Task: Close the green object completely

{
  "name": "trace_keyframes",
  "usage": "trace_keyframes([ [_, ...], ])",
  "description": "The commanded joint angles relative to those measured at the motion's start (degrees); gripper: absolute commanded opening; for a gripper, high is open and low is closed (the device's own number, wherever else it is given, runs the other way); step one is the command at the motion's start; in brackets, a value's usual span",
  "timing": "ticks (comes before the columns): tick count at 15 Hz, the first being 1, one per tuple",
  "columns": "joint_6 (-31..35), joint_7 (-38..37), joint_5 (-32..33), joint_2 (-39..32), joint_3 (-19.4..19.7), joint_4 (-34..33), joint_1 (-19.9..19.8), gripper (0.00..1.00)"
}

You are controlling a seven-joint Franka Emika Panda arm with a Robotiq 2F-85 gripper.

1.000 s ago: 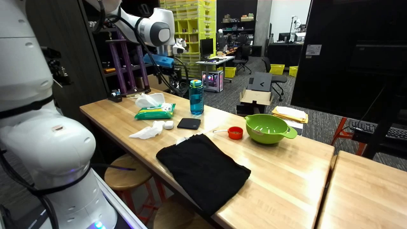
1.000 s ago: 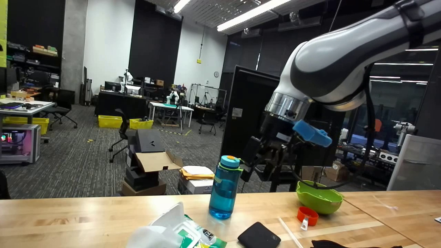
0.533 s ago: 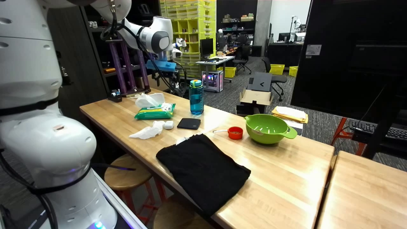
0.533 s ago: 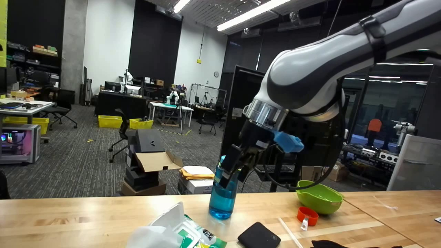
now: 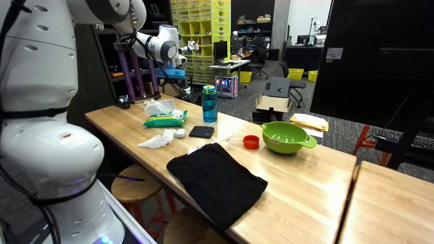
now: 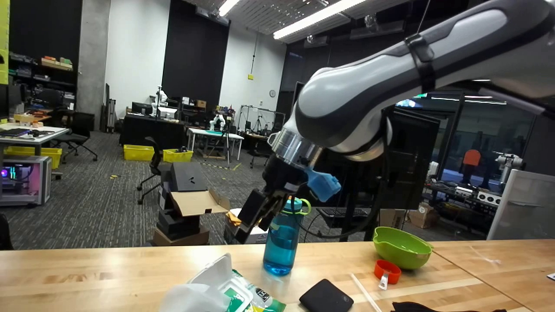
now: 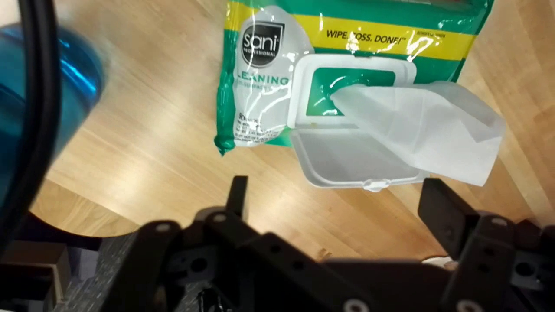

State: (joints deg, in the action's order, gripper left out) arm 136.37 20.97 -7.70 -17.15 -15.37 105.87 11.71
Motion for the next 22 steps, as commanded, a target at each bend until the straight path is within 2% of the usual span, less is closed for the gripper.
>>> trace_keyframes([
  [1,-0.4,1.6,3.1,-6.5,-0.9,-7.7,1.2,1.00],
  [3,-1.3,1.6,4.7,-9.1,-1.1,-10.8,1.7,1.00],
  [4,-0.2,0.5,3.5,-6.2,-1.1,-6.7,0.8,1.00],
  [8,-0.2,0.9,4.1,-9.2,-1.3,-9.7,1.2,1.00],
  [17,-0.4,0.9,4.1,-9.2,-1.3,-10.2,1.2,1.00],
  [22,0.9,3.0,5.1,-13.7,-1.4,-15.0,1.7,1.00],
])
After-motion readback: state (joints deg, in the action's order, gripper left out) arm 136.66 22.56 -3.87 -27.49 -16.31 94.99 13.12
